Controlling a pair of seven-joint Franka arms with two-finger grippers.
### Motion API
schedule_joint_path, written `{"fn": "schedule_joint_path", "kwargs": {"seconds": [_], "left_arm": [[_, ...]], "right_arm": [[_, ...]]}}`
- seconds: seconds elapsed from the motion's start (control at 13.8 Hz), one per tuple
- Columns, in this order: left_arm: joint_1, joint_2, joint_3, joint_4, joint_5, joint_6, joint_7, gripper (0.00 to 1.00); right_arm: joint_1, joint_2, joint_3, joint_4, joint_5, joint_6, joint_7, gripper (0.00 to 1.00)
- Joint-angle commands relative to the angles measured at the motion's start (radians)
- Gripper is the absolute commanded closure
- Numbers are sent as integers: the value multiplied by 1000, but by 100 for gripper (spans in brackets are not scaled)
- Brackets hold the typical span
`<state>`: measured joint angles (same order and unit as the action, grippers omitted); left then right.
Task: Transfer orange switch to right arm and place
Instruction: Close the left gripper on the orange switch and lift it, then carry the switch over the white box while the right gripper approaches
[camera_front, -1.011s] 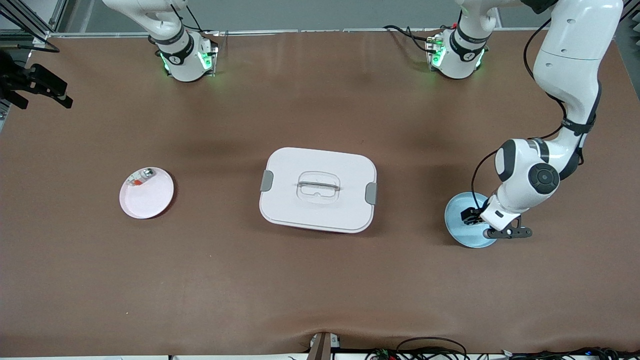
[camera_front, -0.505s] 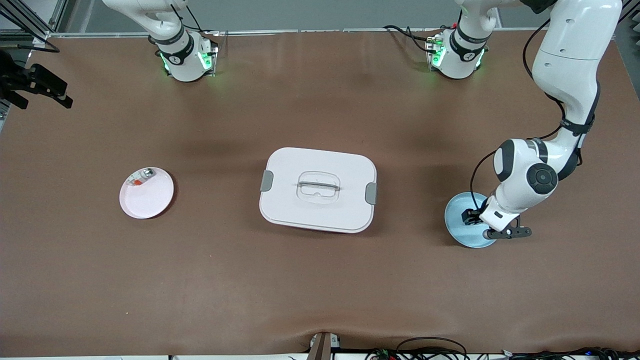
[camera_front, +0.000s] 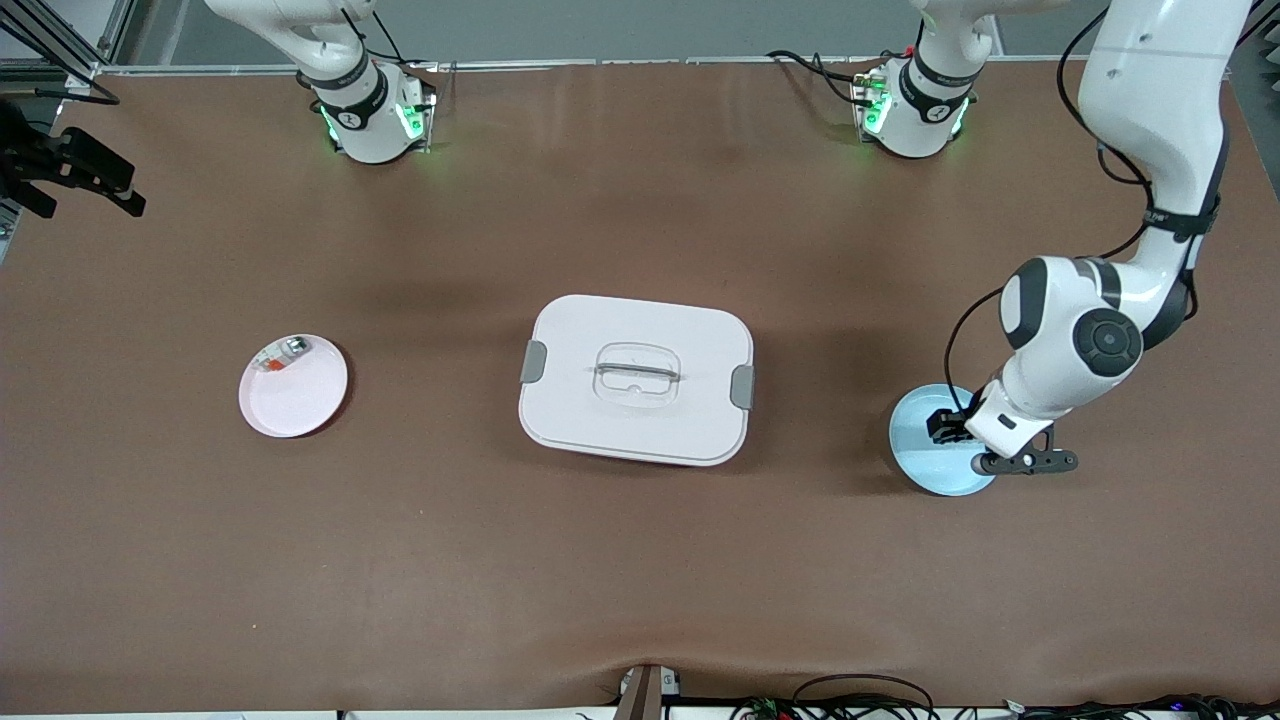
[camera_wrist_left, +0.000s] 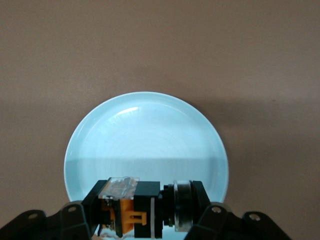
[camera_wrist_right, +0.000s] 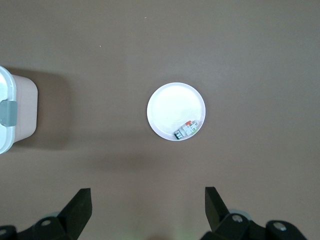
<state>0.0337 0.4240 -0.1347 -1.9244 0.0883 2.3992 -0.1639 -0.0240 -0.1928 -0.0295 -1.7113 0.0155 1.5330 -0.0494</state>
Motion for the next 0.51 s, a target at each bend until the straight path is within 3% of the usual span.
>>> {"fn": "schedule_joint_path", "kwargs": {"seconds": [0.0, 0.22, 0.43], "left_arm": [[3, -71, -32, 30, -18, -133, -35, 100], [0, -73, -71, 171, -85, -361, -110, 100], [0, -71, -95, 277, -175, -506, -153, 100]], "right_arm": [[12, 15, 11, 27, -17, -14, 3, 0], [29, 26, 11, 27, -17, -13, 3, 0], [41, 32, 11, 27, -19, -8, 13, 0]]}}
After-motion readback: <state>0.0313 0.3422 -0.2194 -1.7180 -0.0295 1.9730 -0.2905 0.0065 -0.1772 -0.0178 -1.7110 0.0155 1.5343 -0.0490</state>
